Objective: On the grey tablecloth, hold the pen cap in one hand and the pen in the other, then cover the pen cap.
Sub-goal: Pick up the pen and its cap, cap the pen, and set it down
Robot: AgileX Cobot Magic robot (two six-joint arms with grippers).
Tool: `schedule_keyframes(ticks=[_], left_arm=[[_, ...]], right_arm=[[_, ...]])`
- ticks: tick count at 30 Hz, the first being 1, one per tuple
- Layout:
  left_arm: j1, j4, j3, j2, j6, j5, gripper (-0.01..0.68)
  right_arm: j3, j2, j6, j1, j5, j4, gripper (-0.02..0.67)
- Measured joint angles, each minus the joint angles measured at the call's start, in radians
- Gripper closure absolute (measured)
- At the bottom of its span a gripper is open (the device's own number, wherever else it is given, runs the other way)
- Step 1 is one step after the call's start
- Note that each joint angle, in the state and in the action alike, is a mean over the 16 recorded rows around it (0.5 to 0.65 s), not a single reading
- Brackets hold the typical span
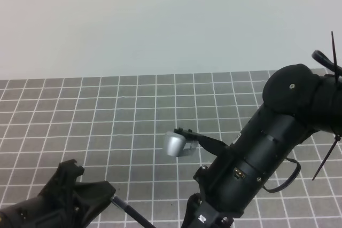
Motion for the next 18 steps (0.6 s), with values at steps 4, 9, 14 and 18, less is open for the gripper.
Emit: schedule_keyframes(ticks=[4, 9, 14, 18], left_arm=[[0.000, 0.001, 0.000, 0.000, 0.000, 0.002, 0.616], [0.002, 0.004, 0.000, 0.000, -0.001, -0.006, 0.597], [0.002, 0.005, 0.000, 0.000, -0.003, -0.001, 0.597], [0.003, 0.006, 0.000, 0.000, -0.005, 0.002, 0.597]], right_arm=[[-0.002, 0.002, 0.001, 0.000, -0.001, 0.000, 0.582], [-0.002, 0.002, 0.001, 0.000, -0.004, 0.000, 0.582], [-0.002, 0.002, 0.001, 0.000, -0.019, 0.001, 0.582], [-0.002, 0.002, 0.001, 0.000, -0.030, 0.002, 0.582]])
